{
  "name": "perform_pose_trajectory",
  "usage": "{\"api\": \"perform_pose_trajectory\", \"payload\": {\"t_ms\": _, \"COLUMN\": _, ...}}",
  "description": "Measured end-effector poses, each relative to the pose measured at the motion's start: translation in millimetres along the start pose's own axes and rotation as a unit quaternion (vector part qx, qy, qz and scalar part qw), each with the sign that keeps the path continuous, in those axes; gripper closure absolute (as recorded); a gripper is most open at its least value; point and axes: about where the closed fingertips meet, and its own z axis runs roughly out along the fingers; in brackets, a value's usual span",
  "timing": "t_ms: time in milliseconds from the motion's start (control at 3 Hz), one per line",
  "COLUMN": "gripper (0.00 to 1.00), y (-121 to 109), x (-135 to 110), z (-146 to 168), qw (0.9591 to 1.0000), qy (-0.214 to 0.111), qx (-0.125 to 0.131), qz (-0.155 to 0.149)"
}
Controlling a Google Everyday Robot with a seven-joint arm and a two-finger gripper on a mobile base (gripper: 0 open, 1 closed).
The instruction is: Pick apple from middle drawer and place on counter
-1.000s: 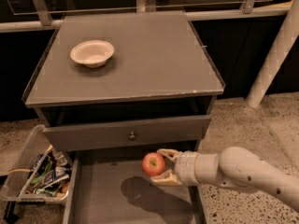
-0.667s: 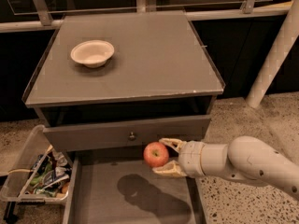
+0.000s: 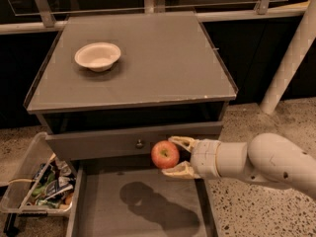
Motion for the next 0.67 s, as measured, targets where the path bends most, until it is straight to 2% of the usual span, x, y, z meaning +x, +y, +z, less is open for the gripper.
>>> {"api": "perform_pose_trajectory", "payload": {"t_ms": 667, "gripper": 1.0, "y": -49, "x": -71, "z": -53, "qw": 0.9976, "qy": -0.005, "qx": 0.032, "qz": -0.061}}
